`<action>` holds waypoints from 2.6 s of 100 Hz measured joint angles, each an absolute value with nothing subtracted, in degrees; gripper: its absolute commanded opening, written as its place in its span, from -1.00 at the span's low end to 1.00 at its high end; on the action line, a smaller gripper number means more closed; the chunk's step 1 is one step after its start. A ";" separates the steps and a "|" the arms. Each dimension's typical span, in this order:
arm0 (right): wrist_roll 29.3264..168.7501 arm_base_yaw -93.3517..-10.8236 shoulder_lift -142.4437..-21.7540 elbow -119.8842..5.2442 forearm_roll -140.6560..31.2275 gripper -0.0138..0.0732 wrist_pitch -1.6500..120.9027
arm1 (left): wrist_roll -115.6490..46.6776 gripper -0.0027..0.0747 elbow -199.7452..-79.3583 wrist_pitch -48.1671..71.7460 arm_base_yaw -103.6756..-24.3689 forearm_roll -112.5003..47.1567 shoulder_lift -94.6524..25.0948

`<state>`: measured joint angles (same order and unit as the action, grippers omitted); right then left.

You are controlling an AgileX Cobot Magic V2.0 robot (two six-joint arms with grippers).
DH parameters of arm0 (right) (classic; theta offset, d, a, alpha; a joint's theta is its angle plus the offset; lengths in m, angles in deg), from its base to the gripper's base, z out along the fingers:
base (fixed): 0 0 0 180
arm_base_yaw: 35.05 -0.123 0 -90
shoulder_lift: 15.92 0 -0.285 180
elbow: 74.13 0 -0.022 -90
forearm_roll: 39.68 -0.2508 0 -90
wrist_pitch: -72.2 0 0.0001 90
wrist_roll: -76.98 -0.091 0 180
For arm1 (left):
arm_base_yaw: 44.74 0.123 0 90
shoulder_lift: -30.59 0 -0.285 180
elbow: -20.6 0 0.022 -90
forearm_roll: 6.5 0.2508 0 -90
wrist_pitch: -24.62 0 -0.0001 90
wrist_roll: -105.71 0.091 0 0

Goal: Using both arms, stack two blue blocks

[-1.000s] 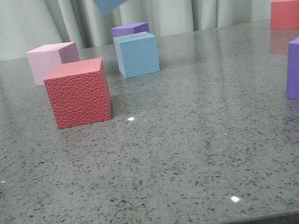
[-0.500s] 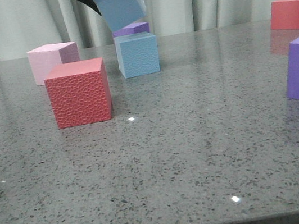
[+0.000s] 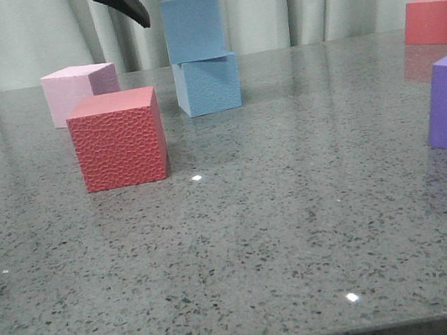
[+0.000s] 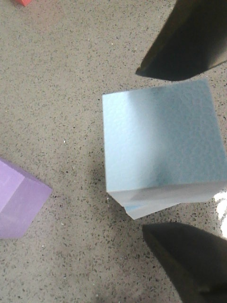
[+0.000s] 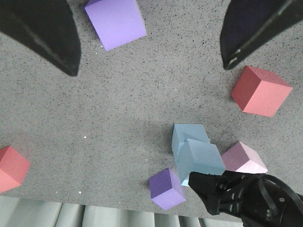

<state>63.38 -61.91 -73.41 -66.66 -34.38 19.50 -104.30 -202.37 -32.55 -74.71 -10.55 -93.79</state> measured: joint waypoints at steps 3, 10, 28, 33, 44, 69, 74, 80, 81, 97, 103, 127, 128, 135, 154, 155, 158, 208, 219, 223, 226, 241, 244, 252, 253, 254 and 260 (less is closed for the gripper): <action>63.38 -61.91 -73.41 -66.66 -34.38 0.70 19.50 | -104.20 0.59 -202.37 -32.55 -74.81 -10.55 -93.62; 63.38 -61.91 -73.41 -66.66 -34.38 0.70 19.50 | -103.64 0.59 -202.37 -32.55 -75.18 -10.31 -92.92; 63.38 -61.91 -73.31 -66.66 -34.38 0.70 19.50 | -101.53 0.59 -202.37 -33.41 -77.95 -6.81 -88.95; 63.38 -61.91 -73.10 -66.49 -34.38 0.70 19.78 | -101.27 0.59 -202.37 -34.20 -79.26 -4.89 -87.34; 63.38 -61.91 -71.61 -64.28 -34.38 0.70 22.17 | -101.19 0.55 -202.37 -36.12 -82.47 1.08 -84.66; 63.38 -61.91 -63.35 -54.04 -34.38 0.70 30.87 | -100.91 0.27 -201.24 -36.95 -87.87 8.49 -79.30; 63.38 -61.91 -61.54 -52.01 -34.38 0.70 32.03 | -100.91 0.21 -199.81 -36.95 -88.46 9.36 -77.90; 63.38 -61.91 -59.38 -49.75 -34.24 0.70 33.36 | -100.91 0.14 -197.02 -36.95 -88.99 10.28 -75.79; 63.38 -61.91 -59.15 -49.21 -34.24 0.70 33.51 | -100.91 0.13 -196.65 -36.95 -88.98 10.39 -75.53; 63.38 -61.91 -54.49 -44.04 -34.07 0.70 36.11 | -100.91 -0.07 -185.84 -35.07 -89.38 11.33 -68.09; 63.38 -61.91 -52.83 -42.79 -33.98 0.70 36.67 | -100.91 -0.13 -180.96 -33.56 -89.47 11.58 -64.42; 63.38 -61.91 -46.69 -37.91 -33.72 0.69 37.75 | -100.91 -0.38 -162.79 -27.58 -89.47 12.03 -49.31; 63.38 -61.91 -46.53 -37.76 -33.72 0.69 37.75 | -100.91 -0.40 -162.30 -27.29 -89.47 12.03 -48.91; 63.38 -61.91 -44.92 -36.19 -33.62 0.69 37.75 | -100.91 -0.47 -157.33 -25.58 -89.47 12.03 -45.08; 63.38 -61.91 -39.99 -32.56 -33.52 0.31 37.75 | -100.91 -0.65 -143.93 -19.56 -89.47 12.43 -35.80; 63.38 -61.91 -39.83 -32.39 -33.52 0.28 37.75 | -100.91 -0.65 -143.47 -19.35 -89.47 12.43 -35.18; 63.38 -61.91 -39.22 -32.07 -33.52 0.12 37.75 | -100.91 -0.68 -141.62 -18.27 -89.47 12.43 -33.95; 63.16 -61.91 -37.72 -28.32 -32.90 -0.94 36.95 | -100.91 -0.98 -116.24 -7.52 -89.47 12.76 -14.55; 63.41 -61.91 -37.72 -26.03 -32.87 -0.94 39.50 | -100.91 -0.98 -112.28 -4.66 -89.47 12.89 -11.39; 63.49 -61.91 -37.72 -25.07 -32.77 -0.94 40.66 | -100.91 -0.98 -110.84 -3.60 -89.47 12.89 -10.23; 63.49 -61.91 -37.72 -24.46 -32.77 -0.94 41.38 | -100.91 -0.98 -109.99 -3.01 -89.47 12.89 -9.52; 63.49 -61.91 -37.72 -22.76 -32.75 -0.94 43.26 | -100.91 -0.98 -107.26 -2.41 -89.47 12.81 -7.43; 63.49 -61.91 -37.72 -22.67 -32.75 -0.94 43.49 | -100.91 -0.98 -107.21 -2.41 -89.47 12.71 -7.43; 63.49 -61.91 -37.72 -22.64 -32.65 -0.94 43.85 | -100.91 -0.98 -107.01 -2.41 -89.47 12.70 -7.43; 63.49 -61.91 -37.72 -22.64 -32.65 -0.94 43.78 | -100.91 -0.98 -107.01 -2.41 -89.47 12.70 -7.43; 63.49 -61.91 -37.72 -22.64 -32.65 -0.94 43.89 | -100.91 -0.98 -107.01 -2.41 -89.47 12.70 -7.43; 63.53 -61.91 -37.72 -22.64 -32.65 -0.94 43.98 | -100.91 -0.98 -107.01 -2.31 -89.47 12.70 -7.43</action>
<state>63.53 -61.91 -37.72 -22.64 -32.65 43.98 -100.91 -107.01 -2.31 -89.47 12.70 -7.43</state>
